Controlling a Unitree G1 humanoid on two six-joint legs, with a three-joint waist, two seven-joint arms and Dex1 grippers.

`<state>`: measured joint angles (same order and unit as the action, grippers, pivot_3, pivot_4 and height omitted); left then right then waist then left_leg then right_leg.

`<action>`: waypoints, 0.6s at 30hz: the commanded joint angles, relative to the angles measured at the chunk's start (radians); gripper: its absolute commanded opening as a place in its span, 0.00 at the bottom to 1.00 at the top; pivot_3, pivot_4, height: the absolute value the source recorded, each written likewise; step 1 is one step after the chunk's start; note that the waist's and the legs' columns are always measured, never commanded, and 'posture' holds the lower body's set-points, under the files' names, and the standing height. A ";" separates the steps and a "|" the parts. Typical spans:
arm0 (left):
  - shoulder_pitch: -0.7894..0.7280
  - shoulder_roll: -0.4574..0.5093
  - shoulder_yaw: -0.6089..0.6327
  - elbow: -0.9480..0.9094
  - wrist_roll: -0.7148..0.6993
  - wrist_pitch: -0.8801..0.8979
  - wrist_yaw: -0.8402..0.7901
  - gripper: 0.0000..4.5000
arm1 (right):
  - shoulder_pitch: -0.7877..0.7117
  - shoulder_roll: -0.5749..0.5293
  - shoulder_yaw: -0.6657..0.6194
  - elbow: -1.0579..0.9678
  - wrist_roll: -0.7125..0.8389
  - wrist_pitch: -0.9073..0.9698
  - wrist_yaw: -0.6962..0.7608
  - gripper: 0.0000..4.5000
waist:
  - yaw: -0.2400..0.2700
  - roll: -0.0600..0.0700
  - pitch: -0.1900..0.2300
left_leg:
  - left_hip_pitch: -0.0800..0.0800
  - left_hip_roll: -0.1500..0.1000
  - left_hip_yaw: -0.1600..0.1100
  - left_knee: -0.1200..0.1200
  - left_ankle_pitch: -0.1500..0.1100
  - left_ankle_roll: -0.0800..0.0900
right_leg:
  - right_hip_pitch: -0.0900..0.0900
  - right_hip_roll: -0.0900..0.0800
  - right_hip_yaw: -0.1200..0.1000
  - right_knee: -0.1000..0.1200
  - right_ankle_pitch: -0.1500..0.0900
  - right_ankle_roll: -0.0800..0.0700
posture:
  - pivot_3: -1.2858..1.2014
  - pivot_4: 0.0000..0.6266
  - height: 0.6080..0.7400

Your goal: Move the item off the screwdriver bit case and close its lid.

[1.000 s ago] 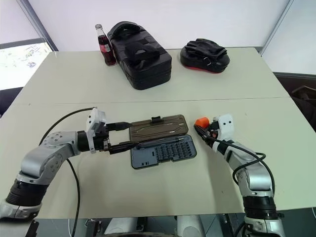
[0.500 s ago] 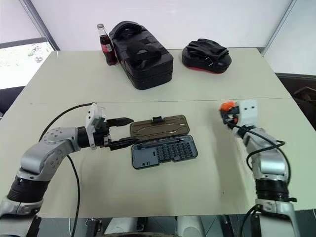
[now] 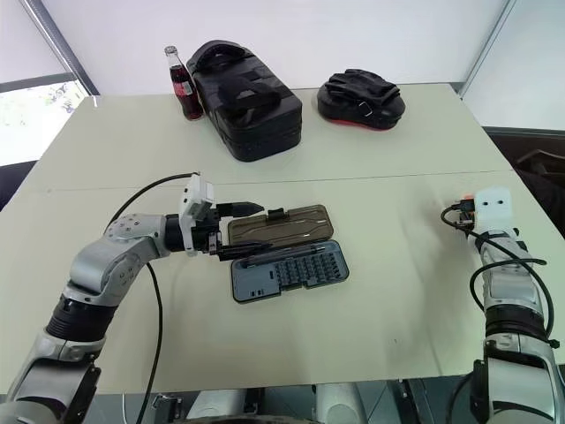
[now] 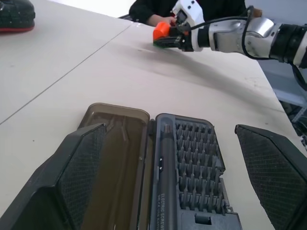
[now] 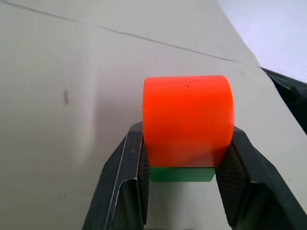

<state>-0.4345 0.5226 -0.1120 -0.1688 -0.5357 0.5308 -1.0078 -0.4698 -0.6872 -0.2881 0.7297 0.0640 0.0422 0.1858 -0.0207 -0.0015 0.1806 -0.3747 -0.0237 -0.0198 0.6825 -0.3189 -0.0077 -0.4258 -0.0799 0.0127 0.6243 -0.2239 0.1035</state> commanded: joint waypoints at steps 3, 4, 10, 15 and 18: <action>0.024 -0.003 0.034 -0.049 -0.011 -0.006 0.030 1.00 | -0.041 -0.006 -0.032 0.058 0.017 -0.050 -0.019 0.84 | 0.001 0.000 0.000 | 0.000 0.001 0.000 0.000 0.000 0.000 | 0.000 0.000 0.000 0.000 0.000 0.000 | 0.52 0.24 1.00; 0.026 -0.003 0.034 -0.051 -0.012 -0.005 0.032 1.00 | -0.042 -0.007 -0.029 0.062 0.012 -0.058 -0.027 0.96 | 0.001 0.000 0.000 | 0.000 0.001 0.000 0.000 0.000 0.000 | 0.000 0.000 0.000 0.000 0.000 0.000 | 0.52 0.24 1.00; 0.033 -0.001 0.037 -0.056 -0.012 -0.003 0.042 1.00 | -0.034 -0.022 -0.045 0.037 0.008 -0.073 -0.073 0.99 | 0.001 0.000 0.000 | 0.000 0.001 0.001 0.000 0.000 0.000 | 0.000 0.000 0.001 0.000 0.000 0.000 | 0.52 0.24 1.00; 0.035 0.008 0.065 -0.047 -0.026 0.006 0.052 1.00 | -0.005 -0.055 -0.120 -0.104 0.048 -0.064 -0.096 0.99 | 0.002 0.000 0.000 | 0.000 0.001 0.001 0.000 0.000 0.000 | 0.000 0.000 0.002 0.000 0.000 0.000 | 0.52 0.24 1.00; 0.036 0.012 0.099 -0.037 -0.045 0.022 0.065 1.00 | -0.003 -0.089 -0.166 -0.220 0.067 -0.050 -0.101 0.99 | 0.002 0.000 0.000 | 0.000 0.001 0.001 0.000 0.000 0.000 | 0.000 0.000 0.002 0.000 0.000 0.000 | 0.52 0.24 1.00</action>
<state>-0.3971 0.5275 -0.0553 -0.1934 -0.5566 0.5449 -0.9512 -0.4616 -0.7342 -0.4046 0.6045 0.1087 -0.0009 0.0961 -0.0189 -0.0015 0.1807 -0.3742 -0.0224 -0.0188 0.6827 -0.3190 -0.0076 -0.4257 -0.0799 0.0144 0.6248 -0.2239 0.1036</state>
